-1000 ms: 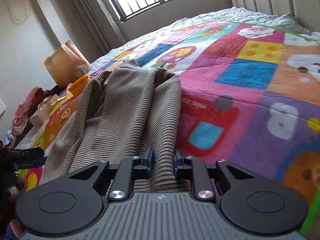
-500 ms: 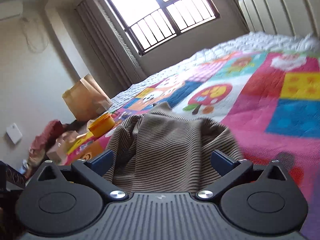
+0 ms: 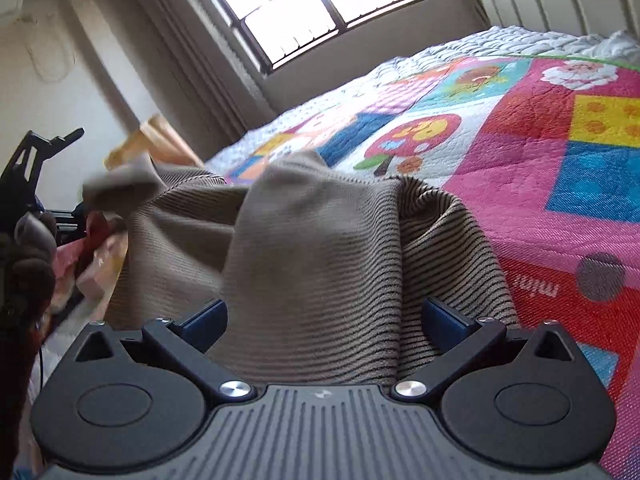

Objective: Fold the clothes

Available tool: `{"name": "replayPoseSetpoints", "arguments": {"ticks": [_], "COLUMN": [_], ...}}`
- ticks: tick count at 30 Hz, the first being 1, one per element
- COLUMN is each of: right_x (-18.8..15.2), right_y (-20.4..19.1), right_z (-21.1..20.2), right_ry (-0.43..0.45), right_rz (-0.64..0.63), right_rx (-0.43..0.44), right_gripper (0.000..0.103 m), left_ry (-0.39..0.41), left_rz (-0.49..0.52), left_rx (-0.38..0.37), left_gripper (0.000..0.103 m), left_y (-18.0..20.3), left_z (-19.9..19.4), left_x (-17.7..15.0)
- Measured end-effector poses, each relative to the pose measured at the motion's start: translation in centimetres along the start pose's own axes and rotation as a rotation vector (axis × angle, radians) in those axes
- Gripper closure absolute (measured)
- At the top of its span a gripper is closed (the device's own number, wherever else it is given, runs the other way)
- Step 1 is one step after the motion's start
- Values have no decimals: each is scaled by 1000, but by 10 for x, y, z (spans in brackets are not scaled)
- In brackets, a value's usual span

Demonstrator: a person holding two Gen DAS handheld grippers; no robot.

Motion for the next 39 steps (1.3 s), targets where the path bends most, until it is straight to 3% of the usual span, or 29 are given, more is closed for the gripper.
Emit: {"name": "replayPoseSetpoints", "arguments": {"ticks": [3,5,7,12,17,19,22,24,26,29,34,37,39], "right_x": [0,1,4,32,29,19,31,68,106,136,137,148,155], "right_y": [-8,-16,-30,-85,-113,-109,-78,-36,1,41,73,65,49], "right_z": [10,14,14,26,88,103,104,109,115,126,130,103,75], "right_ry": [-70,-107,-117,-8,-136,-195,-152,-100,-101,-133,-213,-159,-70], "right_rz": [-77,-151,-270,-625,-855,-1103,-1502,-1619,-1584,-1445,-1182,-1041,-930], "right_rx": [-47,-85,-133,-282,-322,-398,-596,-809,-940,-1016,-959,-884,-791], "right_gripper": [0,0,0,0,0,7,3,3,3,1,1,1,1], "left_ry": [55,32,15,-21,-12,-51,-95,-128,-140,-158,-196,-225,-251], "left_rz": [25,32,54,252,435,493,580,569,564,574,556,523,498], "left_rx": [201,279,312,227,127,76,76,100,119,139,181,200,210], "left_gripper": [5,5,3,0,0,0,0,0,0,0,0,0,0], "left_y": [-52,-77,-86,-34,27,37,33,25,19,15,5,-1,-5], "left_z": [-18,-33,-50,-48,-9,9,23,30,33,36,42,47,52], "left_x": [11,9,3,-37,-110,-136,-161,-163,-162,-163,-161,-157,-155]}}
Point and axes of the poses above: each gripper's, at about its wrist camera, not at the fingertips, and z roughly the way its jaws point, y to its right, x to its top, the point moved 5 cm from there along z, roughly the way its jaws point, and after that the axes turned 4 degrees about x, right-handed, at the moved point
